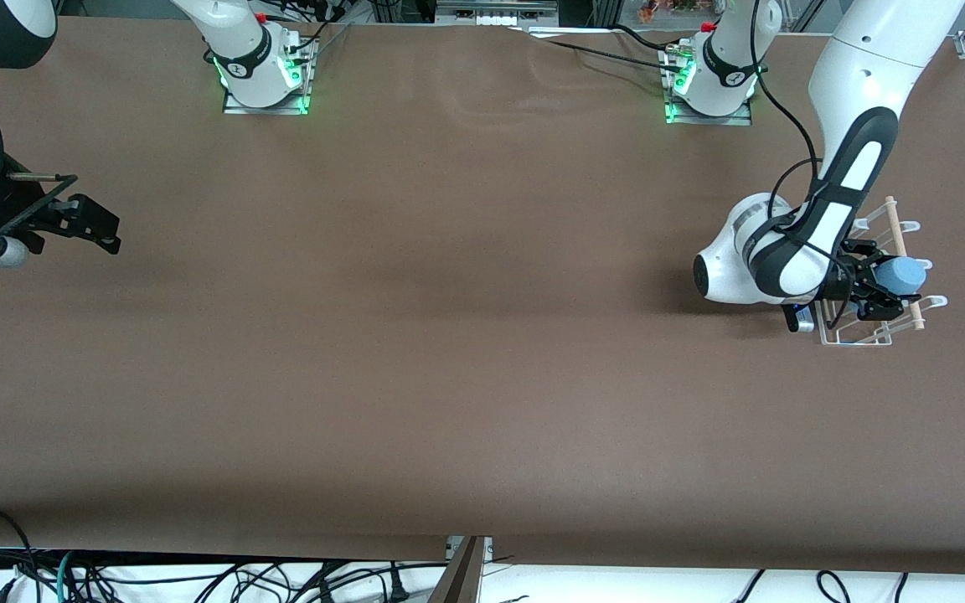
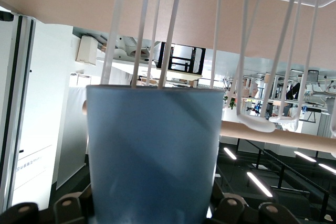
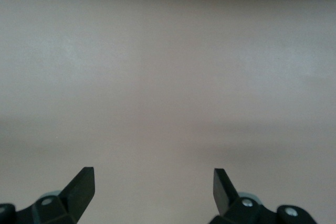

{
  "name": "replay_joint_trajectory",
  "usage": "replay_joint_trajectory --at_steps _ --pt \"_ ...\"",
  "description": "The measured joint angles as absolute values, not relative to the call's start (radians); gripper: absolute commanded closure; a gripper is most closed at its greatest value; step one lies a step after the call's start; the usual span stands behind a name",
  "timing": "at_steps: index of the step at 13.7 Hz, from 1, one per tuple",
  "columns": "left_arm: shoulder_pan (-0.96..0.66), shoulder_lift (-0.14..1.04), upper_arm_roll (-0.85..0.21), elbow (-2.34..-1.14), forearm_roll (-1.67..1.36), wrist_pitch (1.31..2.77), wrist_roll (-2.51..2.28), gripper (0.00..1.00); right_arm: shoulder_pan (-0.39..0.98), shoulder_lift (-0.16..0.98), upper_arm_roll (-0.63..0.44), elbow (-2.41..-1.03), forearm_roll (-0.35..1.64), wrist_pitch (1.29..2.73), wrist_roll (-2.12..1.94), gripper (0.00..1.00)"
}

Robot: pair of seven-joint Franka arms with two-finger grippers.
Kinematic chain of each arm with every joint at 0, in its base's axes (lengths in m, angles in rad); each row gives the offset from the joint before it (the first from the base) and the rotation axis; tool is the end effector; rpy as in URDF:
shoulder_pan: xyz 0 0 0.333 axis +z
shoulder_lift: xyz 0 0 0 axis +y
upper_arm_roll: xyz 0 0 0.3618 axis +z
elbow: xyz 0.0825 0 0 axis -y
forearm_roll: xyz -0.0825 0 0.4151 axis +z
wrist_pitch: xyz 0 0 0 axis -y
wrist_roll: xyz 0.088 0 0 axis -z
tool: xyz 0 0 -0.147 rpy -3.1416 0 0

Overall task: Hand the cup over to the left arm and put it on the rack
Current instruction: 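Lower the cup onto the wire rack with the left gripper, then open the left gripper and lift away from the rack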

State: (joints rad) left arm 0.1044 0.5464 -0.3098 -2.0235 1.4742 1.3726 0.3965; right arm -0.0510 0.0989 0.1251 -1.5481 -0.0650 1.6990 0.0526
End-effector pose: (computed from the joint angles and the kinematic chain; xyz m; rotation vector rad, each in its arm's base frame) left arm 0.5883 0.0510 0.2260 -1.3383 1.1001 1.0855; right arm 0.6325 0.0346 0.5940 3.0912 0.0420 0.0866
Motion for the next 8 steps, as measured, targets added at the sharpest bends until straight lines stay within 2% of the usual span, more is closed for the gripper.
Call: replay_joint_trajectory --at_steps 2,8 --pt "0.104 0.555 -0.310 -2.026 1.487 1.375 0.376 0.00 -0.051 0.099 0.125 -1.548 -0.065 1.699 0.053 0.00" --pt "0.105 0.558 -0.311 -2.020 1.510 1.372 0.356 0.00 -0.051 0.099 0.126 -1.548 -0.065 1.699 0.053 0.00"
